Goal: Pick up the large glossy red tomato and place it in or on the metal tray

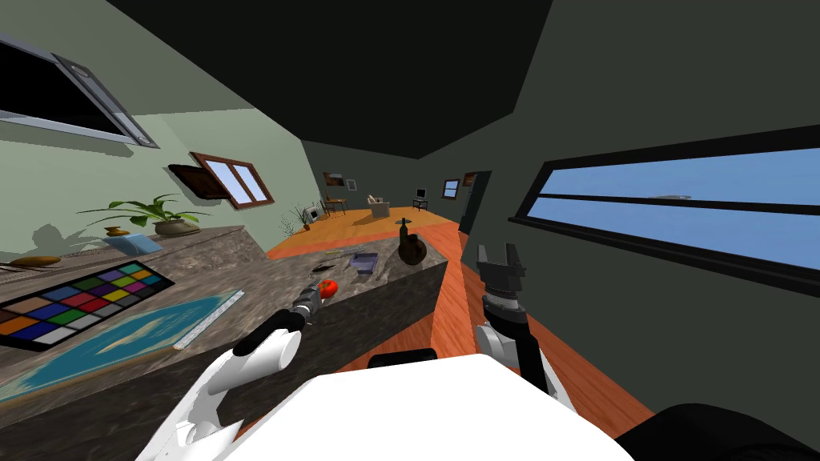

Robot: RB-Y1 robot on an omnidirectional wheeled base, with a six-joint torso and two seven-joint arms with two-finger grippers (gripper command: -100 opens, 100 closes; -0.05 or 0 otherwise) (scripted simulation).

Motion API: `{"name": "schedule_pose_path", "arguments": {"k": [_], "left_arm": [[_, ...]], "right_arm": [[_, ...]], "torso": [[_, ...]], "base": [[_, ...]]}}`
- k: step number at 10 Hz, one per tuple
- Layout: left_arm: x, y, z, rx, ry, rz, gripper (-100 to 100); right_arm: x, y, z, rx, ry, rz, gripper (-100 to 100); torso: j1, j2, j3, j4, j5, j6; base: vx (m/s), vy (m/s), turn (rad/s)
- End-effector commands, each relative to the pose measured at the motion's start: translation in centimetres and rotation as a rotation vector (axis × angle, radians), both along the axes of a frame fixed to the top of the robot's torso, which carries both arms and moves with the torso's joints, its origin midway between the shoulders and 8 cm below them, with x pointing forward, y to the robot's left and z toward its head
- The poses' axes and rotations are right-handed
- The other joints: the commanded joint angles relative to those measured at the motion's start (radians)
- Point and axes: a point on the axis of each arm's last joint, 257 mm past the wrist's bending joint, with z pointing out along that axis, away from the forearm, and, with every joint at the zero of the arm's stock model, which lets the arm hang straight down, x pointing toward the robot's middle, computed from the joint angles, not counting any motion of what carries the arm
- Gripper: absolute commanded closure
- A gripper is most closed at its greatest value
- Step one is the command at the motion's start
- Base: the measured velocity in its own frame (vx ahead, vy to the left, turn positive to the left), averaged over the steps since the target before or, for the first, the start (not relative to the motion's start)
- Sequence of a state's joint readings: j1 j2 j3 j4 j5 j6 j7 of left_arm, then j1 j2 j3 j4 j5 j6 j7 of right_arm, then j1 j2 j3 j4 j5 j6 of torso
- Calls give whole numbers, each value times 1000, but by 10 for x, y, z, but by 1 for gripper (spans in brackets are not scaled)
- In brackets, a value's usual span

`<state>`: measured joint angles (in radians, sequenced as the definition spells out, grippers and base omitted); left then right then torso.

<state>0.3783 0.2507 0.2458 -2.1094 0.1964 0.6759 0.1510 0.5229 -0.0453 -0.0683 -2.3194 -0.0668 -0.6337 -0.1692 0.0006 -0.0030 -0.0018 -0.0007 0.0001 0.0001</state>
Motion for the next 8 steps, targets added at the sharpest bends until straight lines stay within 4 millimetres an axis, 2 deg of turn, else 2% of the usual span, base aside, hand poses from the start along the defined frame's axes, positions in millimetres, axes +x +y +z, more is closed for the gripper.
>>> {"name": "schedule_pose_path", "arguments": {"k": [1,4,5,6,7,8], "left_arm": [[-3,2,-15,-24,46,11,-100],[-13,5,-36,-57,116,29,-100],[-10,4,-30,-48,98,24,-100],[-11,4,-31,-51,102,25,0],[-8,6,-36,-51,101,27,-100],[-6,6,-39,-51,101,28,-100]], "right_arm": [[0,0,0,0,0,0,0],[0,0,0,0,0,0,0],[0,0,0,0,0,0,0],[0,0,0,0,0,0,0],[0,0,0,0,0,0,0],[0,0,0,0,0,0,0]], "torso": [[0,0,0,0,0,0],[0,1,0,0,0,0],[0,1,1,0,0,0],[-1,2,1,0,0,0],[-1,3,2,1,0,0],[0,2,1,0,0,0]], "base": [[39,-2,3],[30,1,3],[12,0,2],[0,0,0],[27,15,-12],[58,22,-15]]}}
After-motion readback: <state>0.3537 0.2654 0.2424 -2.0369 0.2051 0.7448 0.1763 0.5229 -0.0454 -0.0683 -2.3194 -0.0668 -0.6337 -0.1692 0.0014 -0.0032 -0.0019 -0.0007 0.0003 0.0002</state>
